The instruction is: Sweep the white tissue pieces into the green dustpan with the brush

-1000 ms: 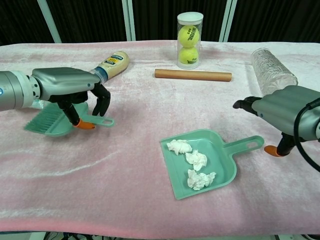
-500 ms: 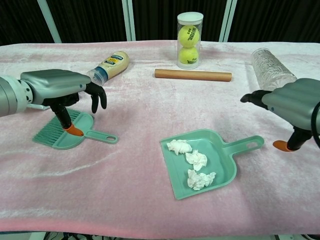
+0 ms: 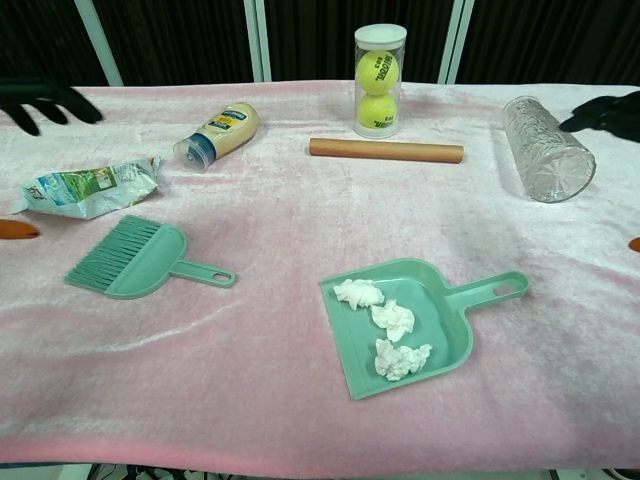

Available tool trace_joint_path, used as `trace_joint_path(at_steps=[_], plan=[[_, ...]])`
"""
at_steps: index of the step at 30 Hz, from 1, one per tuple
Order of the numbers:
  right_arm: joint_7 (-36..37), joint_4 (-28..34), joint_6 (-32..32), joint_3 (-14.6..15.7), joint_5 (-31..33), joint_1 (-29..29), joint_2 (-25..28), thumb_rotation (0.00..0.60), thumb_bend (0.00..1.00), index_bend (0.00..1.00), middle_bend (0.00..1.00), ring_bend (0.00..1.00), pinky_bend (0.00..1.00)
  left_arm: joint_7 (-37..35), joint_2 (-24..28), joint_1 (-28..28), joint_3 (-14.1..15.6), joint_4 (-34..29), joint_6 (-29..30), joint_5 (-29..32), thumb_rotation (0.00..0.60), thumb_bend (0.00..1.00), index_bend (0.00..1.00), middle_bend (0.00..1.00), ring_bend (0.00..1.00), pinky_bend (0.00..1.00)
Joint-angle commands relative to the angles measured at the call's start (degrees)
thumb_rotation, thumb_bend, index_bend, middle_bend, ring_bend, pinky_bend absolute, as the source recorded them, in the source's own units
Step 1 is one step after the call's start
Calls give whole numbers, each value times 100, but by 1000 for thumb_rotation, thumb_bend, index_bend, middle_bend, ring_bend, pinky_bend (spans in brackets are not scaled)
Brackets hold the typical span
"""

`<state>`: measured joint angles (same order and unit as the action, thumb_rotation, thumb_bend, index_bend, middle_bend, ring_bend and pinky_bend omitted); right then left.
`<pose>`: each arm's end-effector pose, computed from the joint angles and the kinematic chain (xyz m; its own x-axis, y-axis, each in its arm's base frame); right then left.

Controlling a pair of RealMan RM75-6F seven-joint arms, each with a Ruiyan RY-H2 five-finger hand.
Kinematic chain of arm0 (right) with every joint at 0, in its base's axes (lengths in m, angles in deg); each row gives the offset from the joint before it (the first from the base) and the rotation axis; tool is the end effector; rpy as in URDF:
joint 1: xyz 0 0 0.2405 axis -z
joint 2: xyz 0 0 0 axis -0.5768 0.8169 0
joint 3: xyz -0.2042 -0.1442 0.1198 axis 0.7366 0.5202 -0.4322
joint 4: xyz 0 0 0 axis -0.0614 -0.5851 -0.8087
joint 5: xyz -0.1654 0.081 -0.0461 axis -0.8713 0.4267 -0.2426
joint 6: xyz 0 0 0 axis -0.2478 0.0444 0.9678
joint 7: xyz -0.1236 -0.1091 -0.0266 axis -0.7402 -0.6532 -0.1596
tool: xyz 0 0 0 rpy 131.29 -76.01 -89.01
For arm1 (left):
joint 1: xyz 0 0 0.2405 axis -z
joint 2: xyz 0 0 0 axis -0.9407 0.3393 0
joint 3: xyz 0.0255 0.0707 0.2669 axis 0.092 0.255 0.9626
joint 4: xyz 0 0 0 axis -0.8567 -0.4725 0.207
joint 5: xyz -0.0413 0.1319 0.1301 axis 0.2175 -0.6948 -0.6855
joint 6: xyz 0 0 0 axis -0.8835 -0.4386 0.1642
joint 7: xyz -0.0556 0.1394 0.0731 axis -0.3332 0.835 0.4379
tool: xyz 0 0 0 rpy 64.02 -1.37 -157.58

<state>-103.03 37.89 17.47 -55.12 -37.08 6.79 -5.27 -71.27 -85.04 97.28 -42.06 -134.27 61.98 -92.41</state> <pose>-0.2163 -0.2611 0.1088 0.6413 -0.0841 0.7627 -0.7504 -0.2765 0.6004 -0.2186 0.2618 0.1050 0.4497 0.1191 0.8852 0.8244 -0.4368 -0.3600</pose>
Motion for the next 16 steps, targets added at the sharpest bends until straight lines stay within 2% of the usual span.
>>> trace_joint_path(at_steps=[1,4,7,13,16], plan=[[976,-470,485,315,-687,613,468,600,122,0,0,0,176,-529,381,-600,439,141,543,-273,600,52,48,38,18,88],[1458,-782,789,415,-798,1004,553,600,108,0,0,0,167,-770,548,-960,591,359,862,-321,600,33,0,0,0,29],[1861,-1062,1012,420,-870,1296,598,600,102,0,0,0,160,-918,638,-1243,612,596,1132,-308,600,31,0,0,0,17],[2533,-1611,1571,186,-880,1825,560,600,102,0,0,0,160,-1274,660,-1700,406,1025,1589,-78,600,31,0,0,0,17],[2770,-1742,1534,74,-773,1948,551,600,102,0,0,0,159,-1400,658,-1801,309,1146,1609,1,600,31,0,0,0,18]])
